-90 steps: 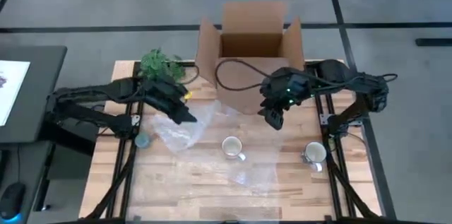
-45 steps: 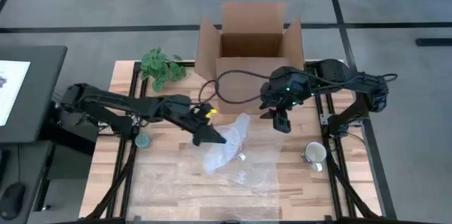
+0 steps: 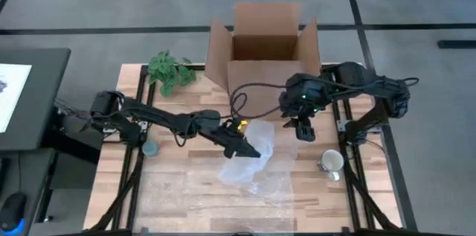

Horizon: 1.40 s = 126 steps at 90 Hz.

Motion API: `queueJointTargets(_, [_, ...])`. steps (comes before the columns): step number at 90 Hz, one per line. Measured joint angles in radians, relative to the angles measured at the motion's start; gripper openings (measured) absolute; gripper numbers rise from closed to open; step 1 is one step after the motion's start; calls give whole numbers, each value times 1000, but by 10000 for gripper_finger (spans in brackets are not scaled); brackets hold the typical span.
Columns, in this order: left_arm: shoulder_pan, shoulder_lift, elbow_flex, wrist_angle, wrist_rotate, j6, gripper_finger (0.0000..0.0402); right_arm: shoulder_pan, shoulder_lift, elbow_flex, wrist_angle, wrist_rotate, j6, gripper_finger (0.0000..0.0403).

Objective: Wrap mug
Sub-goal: Wrap the white mug with bubble wrap

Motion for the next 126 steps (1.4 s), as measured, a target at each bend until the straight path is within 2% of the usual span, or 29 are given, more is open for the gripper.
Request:
queueJointTargets(12, [0,23,0,126,11,-70,151,1,-24,0,-28,0,34,142])
queueJointTargets(19, [0,22,21,144,12,-77,184,3,-45,-10,-24,1,54,142])
queueJointTargets(33, [1,23,102,126,54,-77,220,3,-105,-85,10,24,85,142])
queueJointTargets(57, [1,21,244,-173,60,6,227,3,-221,-322,186,28,91,142])
queueJointTargets(75, [15,22,262,-360,122,15,227,2,-254,-411,262,28,99,142])
queueJointTargets(98, [50,28,264,-437,82,76,226,17,-255,-424,272,27,108,142])
queueJointTargets(106, [61,27,264,-450,80,55,226,17,-254,-424,284,40,138,142])
queueJointTargets(115, [64,27,264,-452,92,49,226,27,-252,-456,384,48,187,142])
queueJointTargets(126, [58,27,264,-470,110,65,226,56,-248,-545,537,-14,159,142])
